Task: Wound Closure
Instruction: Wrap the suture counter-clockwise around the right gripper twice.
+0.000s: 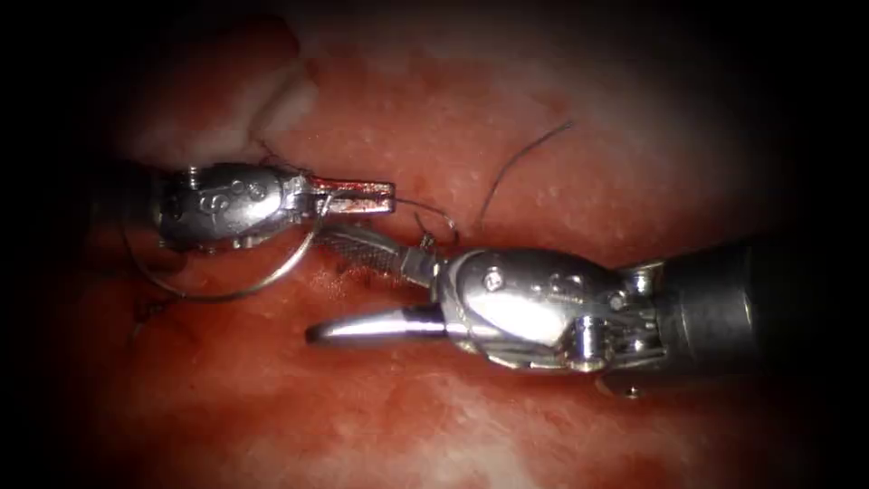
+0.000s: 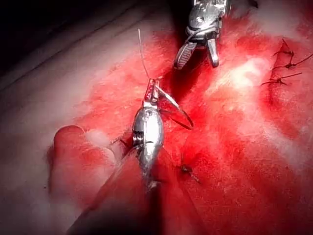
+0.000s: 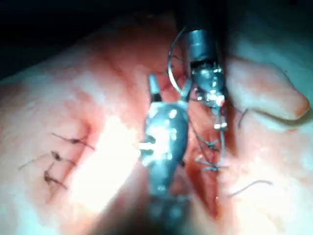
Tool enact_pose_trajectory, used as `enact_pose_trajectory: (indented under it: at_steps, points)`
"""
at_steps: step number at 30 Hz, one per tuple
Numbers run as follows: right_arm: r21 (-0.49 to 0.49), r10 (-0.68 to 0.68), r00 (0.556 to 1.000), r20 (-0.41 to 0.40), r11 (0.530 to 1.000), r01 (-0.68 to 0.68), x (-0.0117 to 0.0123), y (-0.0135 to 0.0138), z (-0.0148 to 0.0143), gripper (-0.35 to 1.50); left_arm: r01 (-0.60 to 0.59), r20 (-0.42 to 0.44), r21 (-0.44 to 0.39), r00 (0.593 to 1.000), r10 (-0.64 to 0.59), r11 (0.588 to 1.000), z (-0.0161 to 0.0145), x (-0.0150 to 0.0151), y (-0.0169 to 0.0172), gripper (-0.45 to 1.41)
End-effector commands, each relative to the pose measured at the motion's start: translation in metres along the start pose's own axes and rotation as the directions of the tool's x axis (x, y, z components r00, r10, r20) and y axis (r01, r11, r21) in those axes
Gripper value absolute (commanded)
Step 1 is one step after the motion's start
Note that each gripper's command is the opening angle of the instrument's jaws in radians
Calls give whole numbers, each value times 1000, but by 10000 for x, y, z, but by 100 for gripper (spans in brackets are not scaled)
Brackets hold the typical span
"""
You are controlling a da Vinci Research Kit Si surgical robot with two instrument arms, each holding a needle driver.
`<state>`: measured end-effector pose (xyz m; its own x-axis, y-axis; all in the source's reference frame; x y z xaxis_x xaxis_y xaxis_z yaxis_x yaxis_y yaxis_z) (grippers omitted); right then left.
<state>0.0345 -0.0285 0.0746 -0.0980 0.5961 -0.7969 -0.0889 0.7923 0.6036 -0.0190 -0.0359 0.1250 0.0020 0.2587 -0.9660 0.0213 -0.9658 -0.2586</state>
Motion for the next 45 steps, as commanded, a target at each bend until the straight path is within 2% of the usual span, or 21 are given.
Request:
enact_pose_trajectory:
  at_steps: [1,7,10,17,21,25,35,45]
  points:
    - [-8,-4,1000,-6,1000,4,-3,0,2,79,0,-2,-3,1000,0,1000,5,-5,1,-45]
    - [-83,-7,999,-40,997,3,2,15,-16,66,0,-7,-18,1000,0,1000,5,-2,22,-45]
    - [-160,-13,999,-47,987,5,2,29,-29,63,3,-5,-29,1000,-3,1000,6,4,37,-45]
    - [-287,-38,998,-41,957,24,-10,47,-36,56,7,7,-66,1000,-7,998,18,27,69,-45]
    - [-327,-45,999,-15,944,37,-17,51,-32,54,2,6,-91,1000,-2,996,26,40,87,-45]
    - [-357,-41,998,48,932,55,-23,51,-29,54,-2,15,-106,1000,3,994,31,52,98,-45]
    - [-333,-101,970,220,927,172,-45,46,-22,54,-24,-9,-110,1000,23,994,40,100,85,-45]
    - [-229,-114,945,308,955,190,-67,33,-11,58,-49,-16,-75,999,48,996,38,141,40,-45]
